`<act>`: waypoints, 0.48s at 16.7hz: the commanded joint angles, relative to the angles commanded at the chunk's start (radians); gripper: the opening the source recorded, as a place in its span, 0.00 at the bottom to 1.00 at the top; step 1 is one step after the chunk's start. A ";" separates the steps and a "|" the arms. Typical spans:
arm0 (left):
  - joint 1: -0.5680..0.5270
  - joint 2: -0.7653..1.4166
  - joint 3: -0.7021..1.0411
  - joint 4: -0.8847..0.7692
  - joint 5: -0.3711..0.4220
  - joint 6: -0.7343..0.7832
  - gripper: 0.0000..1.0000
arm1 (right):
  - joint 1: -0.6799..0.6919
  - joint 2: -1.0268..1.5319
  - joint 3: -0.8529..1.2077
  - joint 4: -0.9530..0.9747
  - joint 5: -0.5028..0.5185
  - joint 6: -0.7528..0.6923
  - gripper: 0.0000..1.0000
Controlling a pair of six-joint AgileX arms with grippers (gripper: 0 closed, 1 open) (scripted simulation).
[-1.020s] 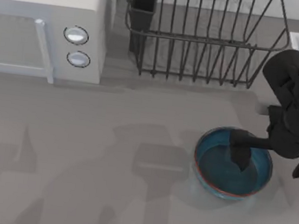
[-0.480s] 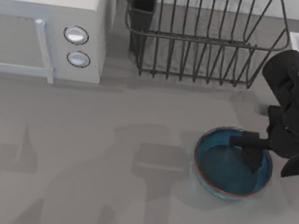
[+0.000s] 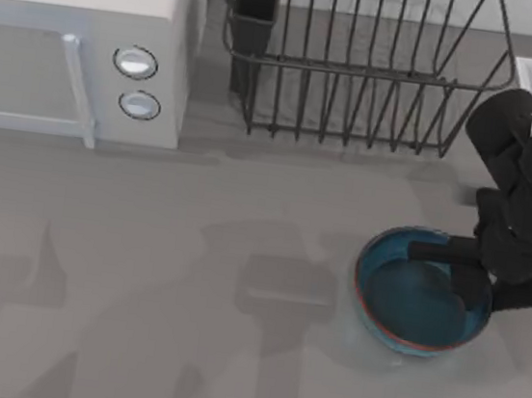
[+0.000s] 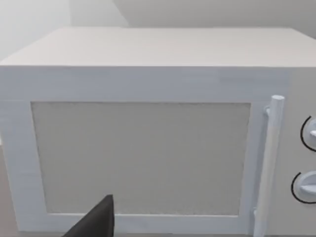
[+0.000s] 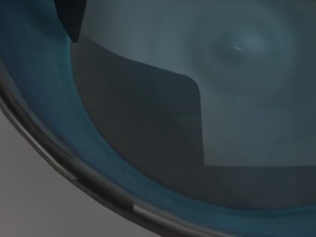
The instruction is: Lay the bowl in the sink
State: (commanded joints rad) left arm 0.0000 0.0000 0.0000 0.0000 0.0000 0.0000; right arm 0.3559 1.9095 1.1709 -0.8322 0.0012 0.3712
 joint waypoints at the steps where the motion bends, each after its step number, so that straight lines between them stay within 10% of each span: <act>1: 0.000 0.000 0.000 0.000 0.000 0.000 1.00 | 0.000 0.000 0.000 0.000 0.000 0.000 0.00; 8: 0.000 0.000 0.000 0.000 0.000 0.000 1.00 | -0.001 -0.004 0.016 -0.016 0.001 0.001 0.00</act>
State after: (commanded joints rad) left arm 0.0000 0.0000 0.0000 0.0000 0.0000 0.0000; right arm 0.3550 1.9059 1.1869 -0.8485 0.0021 0.3718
